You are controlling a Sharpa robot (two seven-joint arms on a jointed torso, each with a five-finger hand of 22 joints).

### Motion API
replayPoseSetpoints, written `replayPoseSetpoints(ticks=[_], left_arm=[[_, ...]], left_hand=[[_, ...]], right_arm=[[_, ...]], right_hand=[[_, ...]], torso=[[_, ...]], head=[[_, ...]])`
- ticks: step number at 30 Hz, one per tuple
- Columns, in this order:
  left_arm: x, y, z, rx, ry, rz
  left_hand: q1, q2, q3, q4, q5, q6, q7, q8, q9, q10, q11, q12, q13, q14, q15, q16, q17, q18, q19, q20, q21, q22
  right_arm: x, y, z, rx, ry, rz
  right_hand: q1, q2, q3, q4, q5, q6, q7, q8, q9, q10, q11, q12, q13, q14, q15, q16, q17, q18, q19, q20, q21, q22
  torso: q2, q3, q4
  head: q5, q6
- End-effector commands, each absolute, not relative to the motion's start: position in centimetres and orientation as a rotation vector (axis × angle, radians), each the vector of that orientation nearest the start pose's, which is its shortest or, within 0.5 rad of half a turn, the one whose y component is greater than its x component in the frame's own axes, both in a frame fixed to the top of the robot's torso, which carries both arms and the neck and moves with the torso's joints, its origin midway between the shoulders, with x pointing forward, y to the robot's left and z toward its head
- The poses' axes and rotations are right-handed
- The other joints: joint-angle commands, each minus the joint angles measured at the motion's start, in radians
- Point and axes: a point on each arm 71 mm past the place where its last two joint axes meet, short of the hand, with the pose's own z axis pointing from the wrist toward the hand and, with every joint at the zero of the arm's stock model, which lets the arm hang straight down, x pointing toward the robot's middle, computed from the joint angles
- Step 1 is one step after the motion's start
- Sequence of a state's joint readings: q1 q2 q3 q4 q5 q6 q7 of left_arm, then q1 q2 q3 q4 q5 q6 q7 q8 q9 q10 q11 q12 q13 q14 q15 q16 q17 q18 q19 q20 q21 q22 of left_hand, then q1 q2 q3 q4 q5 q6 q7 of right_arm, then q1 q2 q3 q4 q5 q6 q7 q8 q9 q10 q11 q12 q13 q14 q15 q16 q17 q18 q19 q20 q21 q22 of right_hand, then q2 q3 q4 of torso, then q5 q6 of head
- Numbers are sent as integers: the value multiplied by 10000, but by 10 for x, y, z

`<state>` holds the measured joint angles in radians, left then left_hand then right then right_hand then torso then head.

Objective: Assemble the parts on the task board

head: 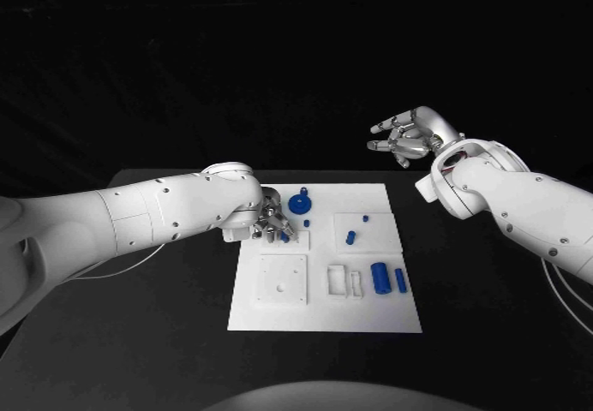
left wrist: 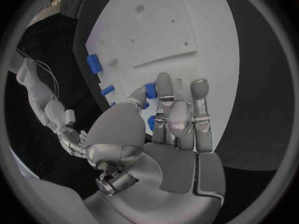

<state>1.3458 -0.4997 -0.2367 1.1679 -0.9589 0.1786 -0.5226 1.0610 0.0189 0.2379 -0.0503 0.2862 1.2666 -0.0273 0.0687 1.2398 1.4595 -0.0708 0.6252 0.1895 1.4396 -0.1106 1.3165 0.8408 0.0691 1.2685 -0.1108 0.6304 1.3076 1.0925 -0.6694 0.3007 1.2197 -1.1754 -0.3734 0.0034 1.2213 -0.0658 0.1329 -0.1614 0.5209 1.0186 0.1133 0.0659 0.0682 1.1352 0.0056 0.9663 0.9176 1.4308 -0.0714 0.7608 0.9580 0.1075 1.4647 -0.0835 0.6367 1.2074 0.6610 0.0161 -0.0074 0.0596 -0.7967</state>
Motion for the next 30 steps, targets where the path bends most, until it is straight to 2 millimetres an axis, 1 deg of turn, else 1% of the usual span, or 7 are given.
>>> replayPoseSetpoints(ticks=[1, 6, 11, 15, 23, 30], left_arm=[[534, 151, -234, -1244, 23743, -2941], [533, 152, -235, -1032, 23783, -2796], [532, 152, -236, -901, 23922, -2712], [532, 152, -236, -895, 24032, -2683], [531, 151, -238, -903, 24233, -2701], [530, 151, -239, -939, 24275, -2692]], left_hand=[[873, 742, 437, -479, 42, 19, -51, 25, 10, 527, -35, 8, 16, -46, 5, 23, 18, -107, 49, -11, -12, 178], [879, 729, 448, -503, 77, 29, -53, 24, 6, 528, -39, 14, 17, -44, 3, 23, 16, -110, 54, -13, -9, 178], [892, 709, 461, -546, 87, 39, -54, 20, -9, 529, -39, 12, 14, -44, 5, 26, 23, -117, 45, -14, -25, 176], [895, 708, 466, -564, 91, 49, -53, 21, -16, 529, -40, 13, 14, -46, 6, 26, 21, -119, 42, -15, -33, 174], [877, 725, 473, -578, 93, 47, -52, 20, -21, 529, -39, 16, 14, -48, 8, 23, 16, -125, 46, -18, -25, 178], [877, 725, 473, -578, 93, 47, -52, 20, -21, 529, -39, 16, 14, -48, 8, 23, 16, -125, 46, -18, -25, 178]], right_arm=[[557, -221, -142, 3321, 14466, 8284], [557, -221, -143, 3323, 14486, 8270], [557, -221, -143, 3319, 14498, 8271], [557, -221, -143, 3318, 14502, 8274], [557, -221, -144, 3319, 14507, 8276], [557, -221, -143, 3318, 14502, 8273]], right_hand=[[-89, 12, 27, 39, 37, 40, 2, -37, -15, 25, -52, 13, 11, 73, 0, -55, -2, 202, 501, -63, 24, -10], [-99, 10, 67, 39, 32, 58, -4, -35, -14, 48, -56, 38, 42, 82, -4, -56, 0, 200, 505, -67, 41, -11], [-99, 10, 67, 39, 32, 58, -4, -35, -14, 48, -56, 38, 42, 82, -4, -56, 0, 200, 505, -67, 41, -11], [-99, 10, 67, 39, 32, 58, -4, -35, -14, 48, -56, 38, 42, 82, -4, -56, 0, 200, 505, -67, 41, -11], [-99, 10, 67, 39, 32, 58, -4, -35, -14, 48, -56, 38, 42, 82, -4, -56, 0, 200, 505, -67, 41, -11], [-99, 10, 67, 39, 32, 58, -4, -35, -14, 48, -56, 38, 42, 82, -4, -56, 0, 200, 505, -67, 41, -11]], torso=[[5, -10, 1], [2, -17, -7], [0, -6, 3], [3, -10, -11], [2, 0, -2], [5, -10, -11]], head=[[15, 1], [7, -26], [13, -38], [23, -38], [24, -59], [25, -56]])
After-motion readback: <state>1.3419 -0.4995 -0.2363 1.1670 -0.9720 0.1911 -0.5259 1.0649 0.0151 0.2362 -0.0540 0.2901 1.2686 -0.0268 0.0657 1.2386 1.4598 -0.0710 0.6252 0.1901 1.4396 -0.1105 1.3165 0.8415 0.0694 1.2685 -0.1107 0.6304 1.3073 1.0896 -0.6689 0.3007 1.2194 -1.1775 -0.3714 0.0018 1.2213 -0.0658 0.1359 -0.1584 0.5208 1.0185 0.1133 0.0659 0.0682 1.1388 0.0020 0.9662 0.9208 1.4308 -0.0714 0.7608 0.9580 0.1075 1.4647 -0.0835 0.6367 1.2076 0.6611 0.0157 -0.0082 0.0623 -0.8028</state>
